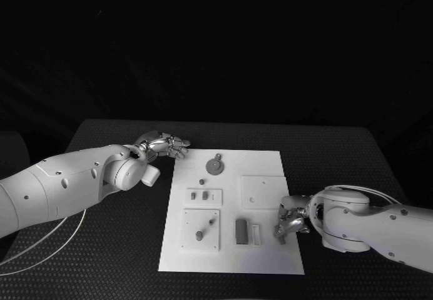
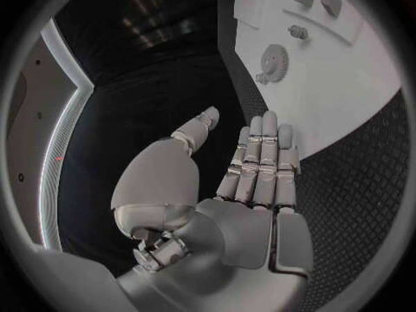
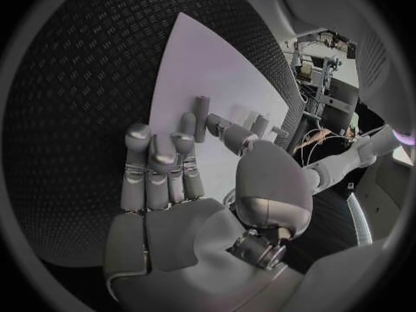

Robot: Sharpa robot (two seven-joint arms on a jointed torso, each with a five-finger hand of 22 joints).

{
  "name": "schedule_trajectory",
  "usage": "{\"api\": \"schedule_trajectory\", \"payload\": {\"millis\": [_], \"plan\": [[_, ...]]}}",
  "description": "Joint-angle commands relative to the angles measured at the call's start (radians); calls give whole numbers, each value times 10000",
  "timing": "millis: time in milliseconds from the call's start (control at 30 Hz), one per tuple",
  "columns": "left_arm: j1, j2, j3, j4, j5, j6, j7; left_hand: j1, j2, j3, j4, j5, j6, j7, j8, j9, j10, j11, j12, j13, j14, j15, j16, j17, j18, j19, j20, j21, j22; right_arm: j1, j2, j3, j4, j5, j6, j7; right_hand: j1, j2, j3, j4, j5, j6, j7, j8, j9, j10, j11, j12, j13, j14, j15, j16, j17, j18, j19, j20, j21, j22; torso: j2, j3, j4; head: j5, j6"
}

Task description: Assemble the parts on the task board

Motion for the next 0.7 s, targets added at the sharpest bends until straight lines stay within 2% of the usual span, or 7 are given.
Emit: {"api": "schedule_trajectory", "payload": {"millis": [33,167,400,700], "plan": [[3,8,4,25,-16,150,81,-40,66,-22,61,-40,-37,-8,41,-17,-37,-3,68,-15,66,23,-59,15,106,100,4,-45,14,-212,-19,-174,15,1292,2,131,419,582,962,-848,153,-473,529,-2849,-18,32,21,26,-15,8,43,-37,17,155,35,8,-15,72,-5,-5,-4,4,-4],[3,11,3,24,-22,152,80,-36,66,-22,59,-40,-37,-9,42,-17,-37,-4,70,-15,68,22,-62,20,107,101,3,-46,17,-194,-43,-167,58,1988,-590,239,373,612,1023,-924,184,-410,510,-2817,-40,56,3,40,-20,19,28,-31,23,155,58,0,-3,74,-3,-5,-6,3,-15],[3,4,3,30,-37,202,74,-30,65,-22,54,-39,-36,-10,44,-18,-36,-4,72,-16,70,21,-67,28,107,102,2,-49,20,-159,-35,-160,151,2844,-817,357,213,678,948,-1087,354,-340,486,-2775,-94,94,-20,54,-39,38,4,-33,25,155,109,-20,18,70,-2,-7,0,15,-32],[3,10,3,37,-42,245,73,-29,63,-25,52,-41,-36,-9,47,-18,-37,-4,74,-16,73,21,-74,39,107,103,2,-52,24,-159,43,-159,269,3073,-1202,456,166,693,913,-1137,451,-323,480,-2762,-119,99,-27,54,-47,41,-5,-37,25,155,119,-29,11,60,-3,-10,5,14,-41]]}}
